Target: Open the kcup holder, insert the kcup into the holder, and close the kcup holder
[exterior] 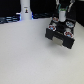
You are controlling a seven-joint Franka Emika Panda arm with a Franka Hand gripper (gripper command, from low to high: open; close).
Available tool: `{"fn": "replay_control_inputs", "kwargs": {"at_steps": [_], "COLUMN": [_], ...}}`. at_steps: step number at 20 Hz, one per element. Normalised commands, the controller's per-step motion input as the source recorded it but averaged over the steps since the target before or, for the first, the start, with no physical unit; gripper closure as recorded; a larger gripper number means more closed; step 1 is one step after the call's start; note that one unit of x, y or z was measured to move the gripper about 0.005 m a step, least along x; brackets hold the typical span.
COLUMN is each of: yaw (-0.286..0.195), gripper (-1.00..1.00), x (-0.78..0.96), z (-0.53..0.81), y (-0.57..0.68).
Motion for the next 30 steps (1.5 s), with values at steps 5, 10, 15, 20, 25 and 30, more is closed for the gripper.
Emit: {"fn": "replay_control_inputs", "kwargs": {"at_steps": [5, 10, 15, 20, 25, 30], "yaw": [0.029, 0.009, -0.006, 0.002, 0.000, -0.011], "gripper": [1.00, 1.00, 1.00, 1.00, 1.00, 1.00], "x": [-0.01, 0.03, 0.16, 0.09, 0.27, 0.31], "z": [-0.22, -0.19, -0.05, 0.17, 0.36, 0.28], "y": [0.05, 0.01, 0.04, 0.11, 0.25, 0.21]}}
